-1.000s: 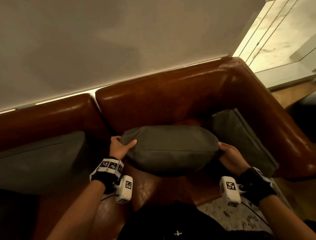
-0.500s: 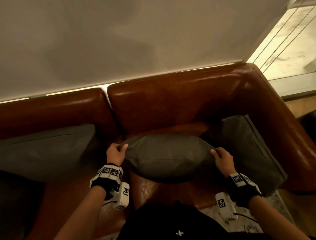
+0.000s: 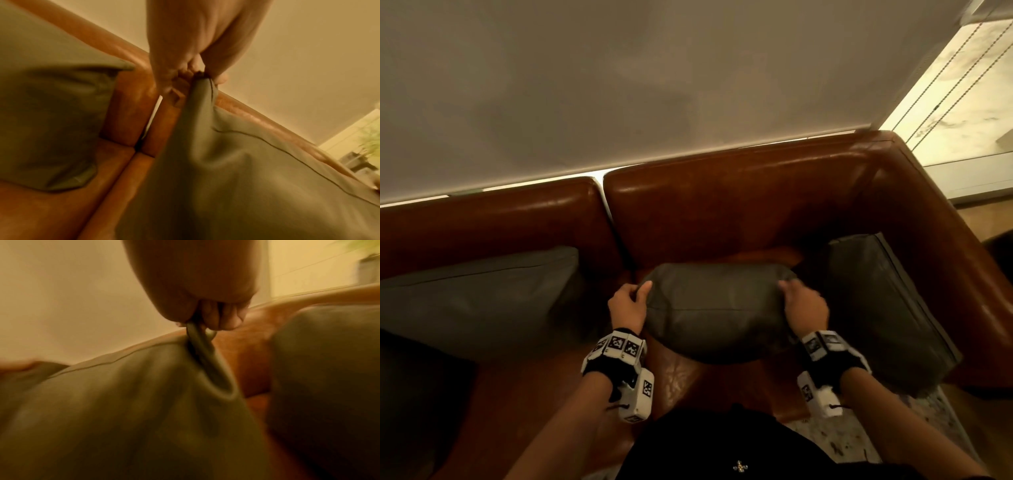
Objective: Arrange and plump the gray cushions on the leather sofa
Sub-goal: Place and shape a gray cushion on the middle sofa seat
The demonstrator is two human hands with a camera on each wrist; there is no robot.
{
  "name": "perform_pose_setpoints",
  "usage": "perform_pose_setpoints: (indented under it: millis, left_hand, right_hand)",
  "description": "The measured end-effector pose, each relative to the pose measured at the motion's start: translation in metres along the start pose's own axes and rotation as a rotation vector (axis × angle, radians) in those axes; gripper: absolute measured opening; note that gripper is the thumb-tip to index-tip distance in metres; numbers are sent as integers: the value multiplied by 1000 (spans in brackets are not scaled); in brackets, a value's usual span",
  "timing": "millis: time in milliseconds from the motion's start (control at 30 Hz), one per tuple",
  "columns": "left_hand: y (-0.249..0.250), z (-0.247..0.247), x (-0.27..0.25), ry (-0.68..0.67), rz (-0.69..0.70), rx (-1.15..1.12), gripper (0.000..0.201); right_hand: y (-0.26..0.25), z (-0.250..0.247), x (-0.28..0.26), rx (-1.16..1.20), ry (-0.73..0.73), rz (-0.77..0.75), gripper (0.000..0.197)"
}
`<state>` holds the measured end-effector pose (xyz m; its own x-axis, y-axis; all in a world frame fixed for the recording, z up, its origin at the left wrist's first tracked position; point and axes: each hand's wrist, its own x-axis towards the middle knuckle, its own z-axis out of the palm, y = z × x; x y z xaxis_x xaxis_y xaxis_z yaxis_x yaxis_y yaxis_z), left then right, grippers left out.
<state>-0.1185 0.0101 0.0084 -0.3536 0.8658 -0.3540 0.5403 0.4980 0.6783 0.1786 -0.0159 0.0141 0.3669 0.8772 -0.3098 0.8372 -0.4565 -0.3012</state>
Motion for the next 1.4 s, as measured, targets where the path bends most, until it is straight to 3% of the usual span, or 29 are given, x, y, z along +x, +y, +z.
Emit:
perform_pose_setpoints:
  millis: [67, 133, 167, 233, 333, 467, 533, 567, 633, 667, 700, 767, 833, 900, 1000, 1033, 1133, 1267, 1400]
  left_hand:
    - [8, 10, -7, 36, 57, -40, 33]
    - [5, -2, -4, 121, 88, -47, 33]
    - [0, -16, 3, 187, 71, -40, 35]
    - [-10, -46, 18, 279, 81, -32, 37]
    - [-12, -57, 23, 273, 178, -4, 35]
    - [4, -42, 11, 237, 179, -27, 41]
    - [23, -31, -3, 168, 245, -60, 42]
    - [36, -22, -12, 116, 295, -47, 42]
    - [63, 2, -32, 8, 419, -3, 41]
    - [75, 14, -41, -26, 480, 8, 39]
    - [86, 25, -50, -52, 528, 16, 38]
    - [101, 36, -65, -92, 590, 6, 37]
    - [101, 27, -68, -98, 607, -107, 24]
    - [81, 2, -56, -4, 496, -282, 13]
    - [13, -41, -19, 266, 163, -254, 27]
    - [-14, -54, -6, 286, 6, -176, 34]
    - [-73, -79, 17, 74, -455, -50, 59]
    - [-65, -83, 24, -122, -525, -414, 71]
    - [-41, -83, 33, -193, -475, -486, 57]
  right_hand:
    - [-31, 7, -18, -2, 45, -263, 34]
    - [-25, 1, -22, 36, 140, -409, 28]
    - [-11, -10, -15, 97, 175, -381, 23]
    - [17, -35, -3, 239, 149, -168, 26]
    - [31, -44, 11, 265, 143, -46, 38]
    - [37, -41, 23, 126, 57, 30, 42]
    - [30, -46, 20, -74, 47, 43, 39]
    - [20, -45, 15, -139, 30, 0, 49]
    - [-13, -39, -2, -21, -123, -193, 91]
    - [-31, -34, -11, 71, -229, -298, 104]
    - [-48, -30, -20, 123, -310, -398, 105]
    - [-70, -23, -29, 173, -304, -484, 78]
    - [-78, -26, -28, 130, -124, -535, 36]
    - [-77, -29, -25, 122, -20, -613, 11]
    - [-79, -38, -28, 283, 4, -656, 11]
    - [-82, -45, -31, 357, 5, -667, 10]
    - [-83, -70, -36, 522, -86, -752, 11]
    - [-76, -105, -43, 781, -240, -745, 19]
    - [-55, -105, -29, 1065, -249, -522, 25]
